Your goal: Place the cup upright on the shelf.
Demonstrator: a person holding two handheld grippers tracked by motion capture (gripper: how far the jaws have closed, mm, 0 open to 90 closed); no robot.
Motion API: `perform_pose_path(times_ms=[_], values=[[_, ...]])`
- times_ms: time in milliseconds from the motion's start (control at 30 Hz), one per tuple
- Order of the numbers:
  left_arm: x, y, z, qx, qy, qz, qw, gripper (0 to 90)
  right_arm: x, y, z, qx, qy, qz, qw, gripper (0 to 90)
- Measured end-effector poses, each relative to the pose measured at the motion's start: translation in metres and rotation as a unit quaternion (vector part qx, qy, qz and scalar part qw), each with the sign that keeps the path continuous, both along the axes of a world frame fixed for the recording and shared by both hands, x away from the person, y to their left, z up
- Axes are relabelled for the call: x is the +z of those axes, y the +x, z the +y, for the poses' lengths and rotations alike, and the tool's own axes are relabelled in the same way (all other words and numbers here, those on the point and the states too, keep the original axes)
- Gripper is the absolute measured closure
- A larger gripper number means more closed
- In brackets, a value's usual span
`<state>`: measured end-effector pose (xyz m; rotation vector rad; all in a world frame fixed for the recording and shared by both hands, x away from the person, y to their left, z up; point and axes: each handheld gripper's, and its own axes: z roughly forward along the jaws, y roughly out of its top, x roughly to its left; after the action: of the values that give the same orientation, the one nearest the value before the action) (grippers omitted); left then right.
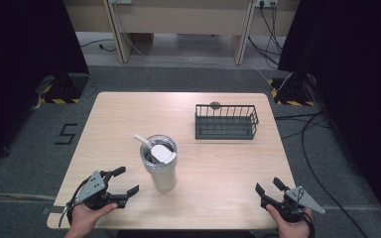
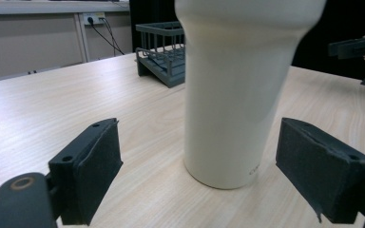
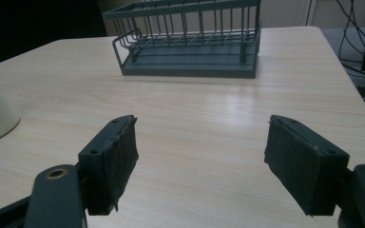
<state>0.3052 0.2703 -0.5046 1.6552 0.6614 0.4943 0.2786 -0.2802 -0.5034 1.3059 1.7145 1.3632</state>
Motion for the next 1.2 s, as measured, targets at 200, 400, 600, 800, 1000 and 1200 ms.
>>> perform_pose_path(times_ms=[200, 400, 600, 800, 1000, 1200], values=[[0.000, 0.000, -0.004, -0.004, -0.002, 0.000, 1.0000, 14.4, 0.000, 0.004, 0.004, 0.001, -0.003, -0.008, 1.0000, 24.6], [0.001, 0.000, -0.013, -0.010, -0.003, -0.001, 0.9999, 14.4, 0.002, 0.004, 0.005, 0.003, -0.001, -0.012, 0.9999, 25.0], [0.002, 0.006, -0.026, -0.026, -0.001, 0.002, 0.9997, 14.4, 0.003, 0.006, 0.007, 0.006, 0.003, -0.011, 0.9999, 25.0], [0.003, 0.014, -0.039, -0.040, -0.008, 0.009, 0.9991, 14.3, 0.003, 0.008, 0.005, 0.005, 0.007, -0.005, 1.0000, 25.0], [0.003, 0.022, -0.046, -0.046, -0.005, 0.009, 0.9989, 14.3, 0.003, 0.008, 0.004, 0.004, 0.005, -0.003, 1.0000, 25.0], [0.004, 0.030, -0.055, -0.056, -0.004, 0.008, 0.9984, 14.4, 0.003, 0.008, 0.004, 0.004, 0.007, -0.001, 1.0000, 25.0]])
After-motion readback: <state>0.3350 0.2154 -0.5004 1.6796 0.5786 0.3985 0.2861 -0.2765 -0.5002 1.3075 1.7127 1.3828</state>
